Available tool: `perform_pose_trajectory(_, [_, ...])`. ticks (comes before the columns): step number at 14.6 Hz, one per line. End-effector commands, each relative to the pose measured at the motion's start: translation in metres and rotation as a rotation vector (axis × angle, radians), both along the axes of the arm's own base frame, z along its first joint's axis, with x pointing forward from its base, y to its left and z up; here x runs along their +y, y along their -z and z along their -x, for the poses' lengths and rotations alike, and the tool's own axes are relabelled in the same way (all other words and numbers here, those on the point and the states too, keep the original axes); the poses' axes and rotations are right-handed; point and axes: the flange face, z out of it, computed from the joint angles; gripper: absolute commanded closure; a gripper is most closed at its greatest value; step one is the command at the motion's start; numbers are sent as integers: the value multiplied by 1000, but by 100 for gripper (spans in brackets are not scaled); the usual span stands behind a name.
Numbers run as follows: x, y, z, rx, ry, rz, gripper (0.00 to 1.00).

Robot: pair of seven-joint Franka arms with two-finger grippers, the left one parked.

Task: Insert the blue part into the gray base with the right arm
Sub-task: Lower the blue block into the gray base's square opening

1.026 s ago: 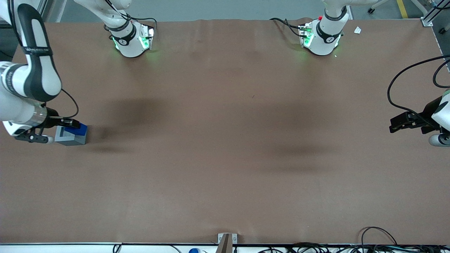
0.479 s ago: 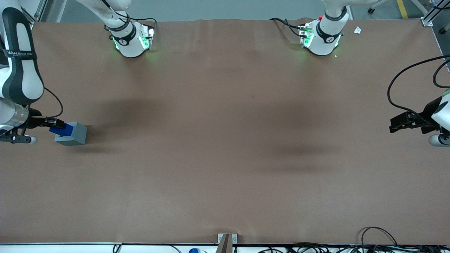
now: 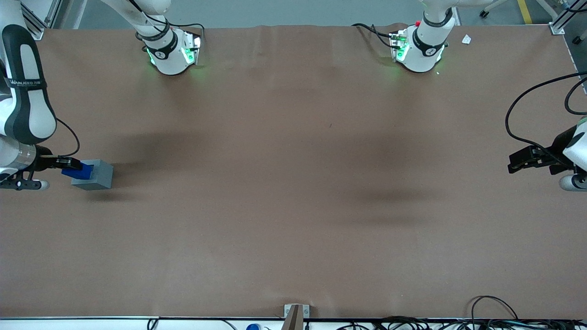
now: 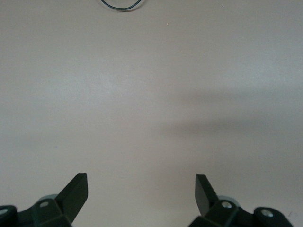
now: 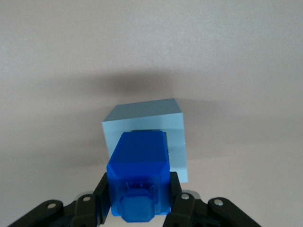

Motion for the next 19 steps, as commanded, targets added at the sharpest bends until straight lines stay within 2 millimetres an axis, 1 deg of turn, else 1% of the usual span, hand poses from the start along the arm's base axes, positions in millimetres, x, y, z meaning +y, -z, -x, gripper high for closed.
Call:
perform_pose_trajectory(1, [-7,-1,0,-1,-17,0,86])
perform_pose_trajectory(10, [-4,5,0,11,-77,-12,85])
perform_pose_trajectory(19, [-3,8,-1,16,-89,-9,85])
